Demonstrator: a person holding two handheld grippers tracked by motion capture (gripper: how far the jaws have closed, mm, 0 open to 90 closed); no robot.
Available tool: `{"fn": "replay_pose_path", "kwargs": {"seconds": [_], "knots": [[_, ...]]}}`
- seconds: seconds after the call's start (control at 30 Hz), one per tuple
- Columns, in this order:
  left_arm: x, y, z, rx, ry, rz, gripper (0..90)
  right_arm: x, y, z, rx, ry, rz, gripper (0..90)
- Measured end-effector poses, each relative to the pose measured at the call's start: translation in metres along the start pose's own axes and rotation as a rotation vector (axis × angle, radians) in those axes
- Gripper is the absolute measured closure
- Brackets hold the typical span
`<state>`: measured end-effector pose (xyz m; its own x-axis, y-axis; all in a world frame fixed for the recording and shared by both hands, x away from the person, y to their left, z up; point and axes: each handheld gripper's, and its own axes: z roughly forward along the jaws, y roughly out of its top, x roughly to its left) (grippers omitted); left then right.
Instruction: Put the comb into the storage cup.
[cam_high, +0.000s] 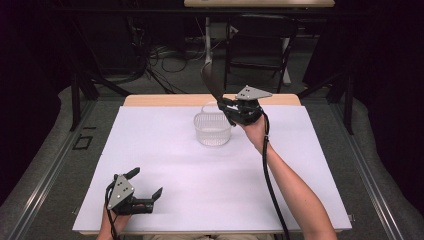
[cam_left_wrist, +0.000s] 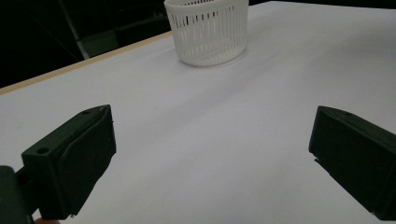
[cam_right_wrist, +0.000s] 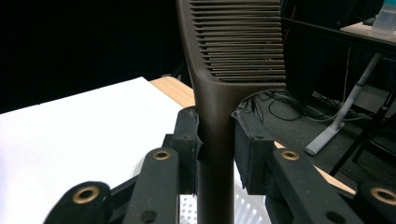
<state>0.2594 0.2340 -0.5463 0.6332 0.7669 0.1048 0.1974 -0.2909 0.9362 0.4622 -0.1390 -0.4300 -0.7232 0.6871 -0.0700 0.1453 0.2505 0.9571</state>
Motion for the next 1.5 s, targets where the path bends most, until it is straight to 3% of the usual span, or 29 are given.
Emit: {"fn": "replay_pose_path", "kwargs": {"seconds": [0.93,1.5], "knots": [[0.0,0.0,0.0,-0.001,0.002,0.001,0.8,0.001,0.01,0.011,-0.012,-0.002,-0.061,72.3],[0.0,0.0,0.0,-0.002,0.004,-0.004,0.8,-0.002,0.004,0.02,-0.014,-0.004,-0.052,72.2]]}}
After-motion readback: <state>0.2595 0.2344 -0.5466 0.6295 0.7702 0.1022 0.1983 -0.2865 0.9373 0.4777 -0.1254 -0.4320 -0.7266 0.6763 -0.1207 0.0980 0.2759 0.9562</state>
